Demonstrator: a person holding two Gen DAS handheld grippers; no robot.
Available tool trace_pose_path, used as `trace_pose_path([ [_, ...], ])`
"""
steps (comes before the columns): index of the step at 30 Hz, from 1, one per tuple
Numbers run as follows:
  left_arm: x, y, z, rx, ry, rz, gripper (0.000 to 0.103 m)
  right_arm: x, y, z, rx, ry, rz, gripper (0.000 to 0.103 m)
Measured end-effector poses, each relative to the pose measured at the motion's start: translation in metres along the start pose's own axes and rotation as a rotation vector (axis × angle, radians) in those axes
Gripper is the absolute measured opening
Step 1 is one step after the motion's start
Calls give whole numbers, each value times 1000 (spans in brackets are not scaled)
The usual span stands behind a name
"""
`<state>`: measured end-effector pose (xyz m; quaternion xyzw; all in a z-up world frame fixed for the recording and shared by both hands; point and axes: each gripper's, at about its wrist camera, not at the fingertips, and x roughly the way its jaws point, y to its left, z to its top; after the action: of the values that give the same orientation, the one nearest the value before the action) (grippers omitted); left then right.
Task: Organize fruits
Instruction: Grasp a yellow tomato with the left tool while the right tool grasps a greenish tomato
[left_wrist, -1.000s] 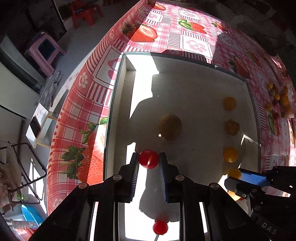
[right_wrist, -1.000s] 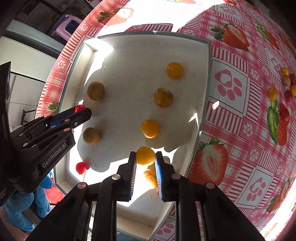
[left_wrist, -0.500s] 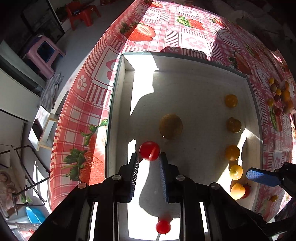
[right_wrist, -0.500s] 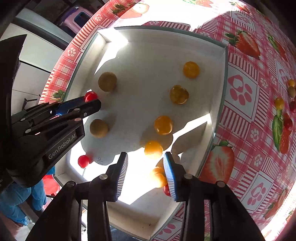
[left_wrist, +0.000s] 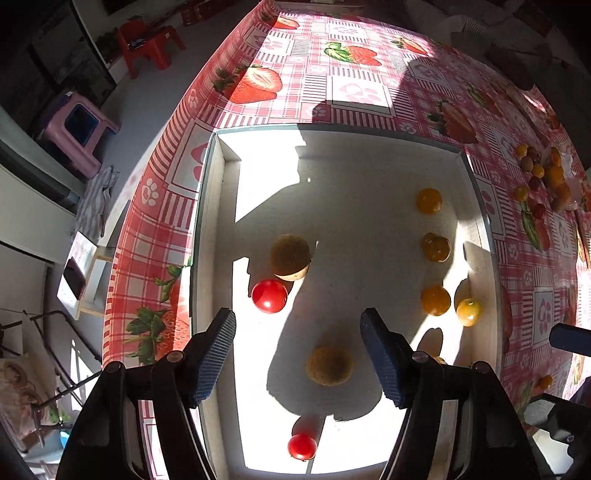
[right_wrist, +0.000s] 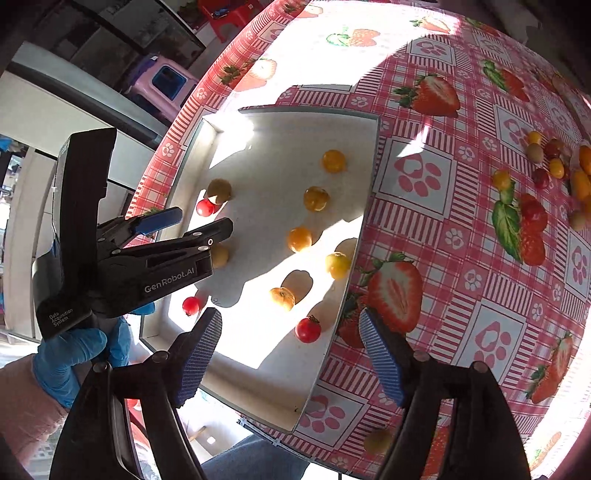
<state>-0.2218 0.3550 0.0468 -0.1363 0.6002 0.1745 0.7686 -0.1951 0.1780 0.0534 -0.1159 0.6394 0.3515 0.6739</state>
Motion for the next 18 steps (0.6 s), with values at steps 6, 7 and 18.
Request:
trace_pose_path([
  [6,-26,-28,15,61,-47,-28,71,-26,-66,-11,149,-30,-69,80],
  [7,-32,-37,20,78,-58,-40,71,-29,-78,-14,179,-33,-83,80],
  [18,-43,-165,66,247,-100,-152,71,-60,-214,-20,511,-98,-220,80],
])
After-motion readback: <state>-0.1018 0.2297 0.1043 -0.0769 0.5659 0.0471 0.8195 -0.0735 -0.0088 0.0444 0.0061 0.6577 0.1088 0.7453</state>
